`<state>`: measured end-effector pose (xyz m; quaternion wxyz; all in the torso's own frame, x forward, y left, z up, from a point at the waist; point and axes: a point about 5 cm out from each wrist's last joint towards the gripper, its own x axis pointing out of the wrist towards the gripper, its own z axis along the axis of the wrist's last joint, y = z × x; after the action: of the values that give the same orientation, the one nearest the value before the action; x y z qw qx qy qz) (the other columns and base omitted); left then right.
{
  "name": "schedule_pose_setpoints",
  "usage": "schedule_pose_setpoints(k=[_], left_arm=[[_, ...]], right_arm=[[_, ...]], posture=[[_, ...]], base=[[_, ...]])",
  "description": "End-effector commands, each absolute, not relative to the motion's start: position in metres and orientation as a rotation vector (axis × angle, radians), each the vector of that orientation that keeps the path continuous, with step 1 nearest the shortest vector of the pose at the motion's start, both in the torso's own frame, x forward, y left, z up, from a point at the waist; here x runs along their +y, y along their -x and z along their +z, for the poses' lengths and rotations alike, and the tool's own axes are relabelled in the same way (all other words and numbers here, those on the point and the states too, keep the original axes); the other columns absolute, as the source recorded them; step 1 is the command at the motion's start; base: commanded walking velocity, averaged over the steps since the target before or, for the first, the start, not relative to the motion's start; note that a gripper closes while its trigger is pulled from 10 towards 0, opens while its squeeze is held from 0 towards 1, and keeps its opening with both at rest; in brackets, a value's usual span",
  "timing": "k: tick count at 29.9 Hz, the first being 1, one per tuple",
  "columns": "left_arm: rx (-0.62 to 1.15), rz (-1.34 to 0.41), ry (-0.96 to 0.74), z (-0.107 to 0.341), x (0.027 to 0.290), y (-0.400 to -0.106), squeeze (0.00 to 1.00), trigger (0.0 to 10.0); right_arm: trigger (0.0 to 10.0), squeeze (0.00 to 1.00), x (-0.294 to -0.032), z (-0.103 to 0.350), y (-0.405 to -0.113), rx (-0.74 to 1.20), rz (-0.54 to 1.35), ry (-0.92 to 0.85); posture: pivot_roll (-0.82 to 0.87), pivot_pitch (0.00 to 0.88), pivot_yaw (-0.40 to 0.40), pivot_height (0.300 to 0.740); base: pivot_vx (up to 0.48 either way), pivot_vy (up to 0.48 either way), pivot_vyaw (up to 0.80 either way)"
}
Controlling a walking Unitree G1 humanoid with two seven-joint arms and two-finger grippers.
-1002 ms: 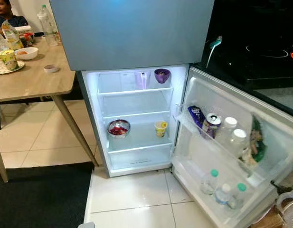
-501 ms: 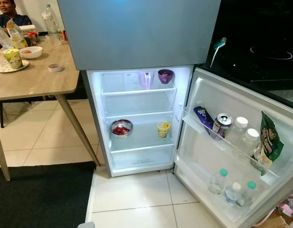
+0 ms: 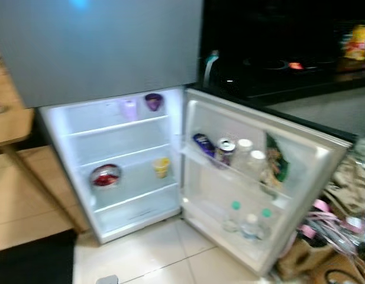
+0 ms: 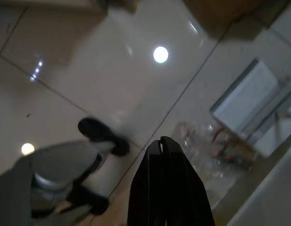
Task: Restocking fridge
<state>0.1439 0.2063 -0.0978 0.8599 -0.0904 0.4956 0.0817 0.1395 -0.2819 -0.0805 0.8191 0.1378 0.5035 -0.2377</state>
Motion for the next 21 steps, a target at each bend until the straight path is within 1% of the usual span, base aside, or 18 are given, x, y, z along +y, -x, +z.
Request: schedule_pose_setpoints(k=[1,6,21], left_arm=[[1.062,0.165,0.182,-0.1002,0.2032,-0.139,0.0,10.0],[1.062,0.16,0.171,-0.0999,0.204,-0.1395,0.0,10.0],[1.059,0.161,0.17,-0.0997,0.2038,-0.1401,0.0,10.0]], right_arm=[[10.0,0.0,-0.2793,-0.081,-0.1408,1.079,-0.488,-0.283],[10.0,0.0,-0.2768,-0.0843,-0.134,1.104,-0.488,-0.28],[10.0,0.0,-0.276,-0.0848,-0.1332,1.102,-0.46,-0.262]], posture=[[-0.09,0.0,-0.011,0.74],[-0.09,0.0,-0.001,0.74],[-0.09,0.0,-0.006,0.74]], base=[[0.0,0.0,-0.74],[0.0,0.0,-0.74],[0.0,0.0,-0.74]])
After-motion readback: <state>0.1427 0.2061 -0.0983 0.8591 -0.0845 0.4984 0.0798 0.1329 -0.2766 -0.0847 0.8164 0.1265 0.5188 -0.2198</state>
